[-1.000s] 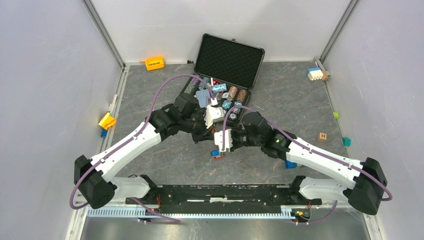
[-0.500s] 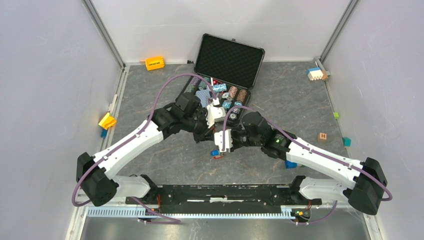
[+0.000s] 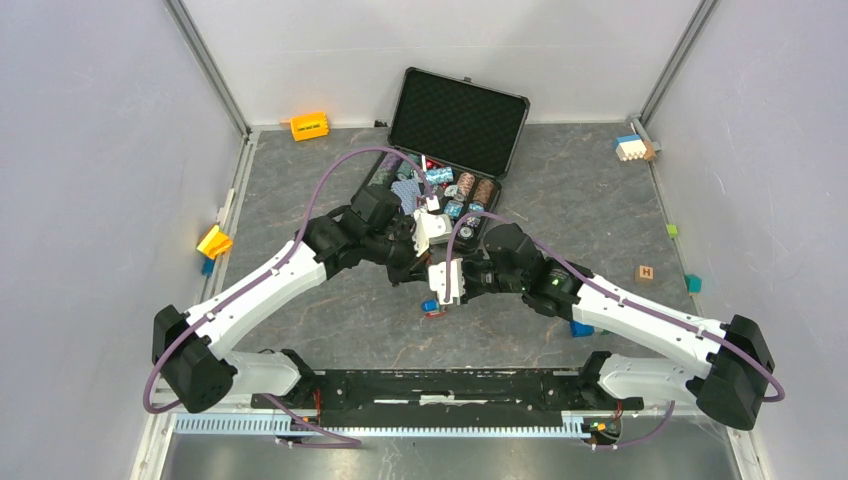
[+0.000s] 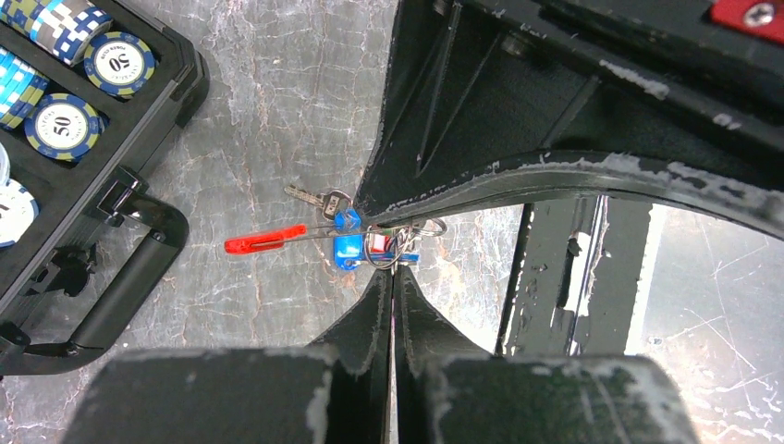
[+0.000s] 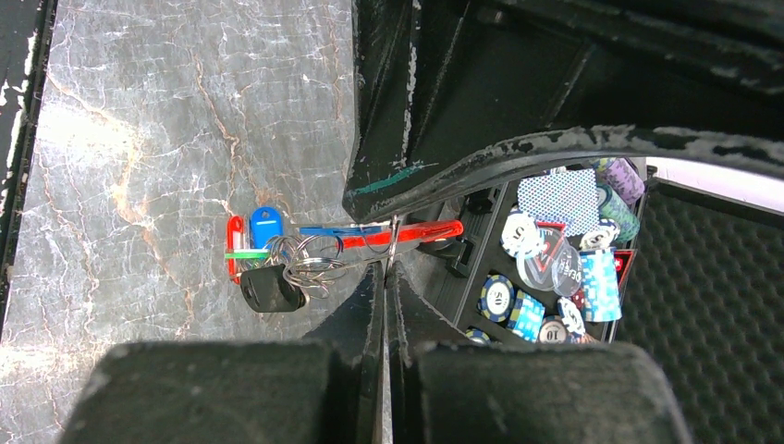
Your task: Put the keys on the keyring
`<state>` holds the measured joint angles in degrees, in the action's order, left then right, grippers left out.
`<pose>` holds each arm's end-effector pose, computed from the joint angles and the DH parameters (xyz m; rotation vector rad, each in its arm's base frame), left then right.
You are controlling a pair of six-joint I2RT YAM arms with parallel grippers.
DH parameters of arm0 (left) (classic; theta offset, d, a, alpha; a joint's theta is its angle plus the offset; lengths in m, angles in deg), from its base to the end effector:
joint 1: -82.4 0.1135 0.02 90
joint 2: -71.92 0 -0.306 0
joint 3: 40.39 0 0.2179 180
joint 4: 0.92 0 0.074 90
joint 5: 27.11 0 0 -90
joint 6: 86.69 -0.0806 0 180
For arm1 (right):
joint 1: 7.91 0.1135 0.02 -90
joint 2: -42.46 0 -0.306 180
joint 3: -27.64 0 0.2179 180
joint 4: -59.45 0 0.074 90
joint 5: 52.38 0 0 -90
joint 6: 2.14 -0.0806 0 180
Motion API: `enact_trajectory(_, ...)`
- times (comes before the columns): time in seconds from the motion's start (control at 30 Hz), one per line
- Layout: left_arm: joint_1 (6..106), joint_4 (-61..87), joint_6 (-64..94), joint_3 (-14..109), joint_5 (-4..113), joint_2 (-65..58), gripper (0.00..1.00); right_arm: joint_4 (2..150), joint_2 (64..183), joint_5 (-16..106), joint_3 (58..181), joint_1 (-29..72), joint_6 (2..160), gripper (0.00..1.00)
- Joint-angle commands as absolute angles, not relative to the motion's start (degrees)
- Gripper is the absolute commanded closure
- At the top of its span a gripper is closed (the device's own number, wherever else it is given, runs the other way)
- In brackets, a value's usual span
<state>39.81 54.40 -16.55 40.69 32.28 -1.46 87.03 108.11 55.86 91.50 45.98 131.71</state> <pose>0.1526 -0.1961 0.3300 1.4590 1.9165 -0.8256 0.1227 0.2110 0.3116 -1.6914 1.2184 0.4381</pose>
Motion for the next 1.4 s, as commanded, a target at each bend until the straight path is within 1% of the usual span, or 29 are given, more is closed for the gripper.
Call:
enact_trajectory(0.0, 39.8, 50.7, -19.3, 43.0, 30.9, 1.4, 0.98, 86.4, 107.9, 58.8, 93.5, 46.4, 132.2, 1.00)
enact_trajectory(0.53, 39.8, 52.0, -20.2, 42.4, 30.9, 1.6, 0.98, 86.2, 108.0, 58.0, 93.6, 46.4, 132.1, 1.00)
enact_trajectory(1.37, 39.8, 64.1, -28.1, 43.6, 28.5, 4.1, 0.98, 84.8, 109.0, 54.7, 94.0, 46.4, 130.1, 1.00)
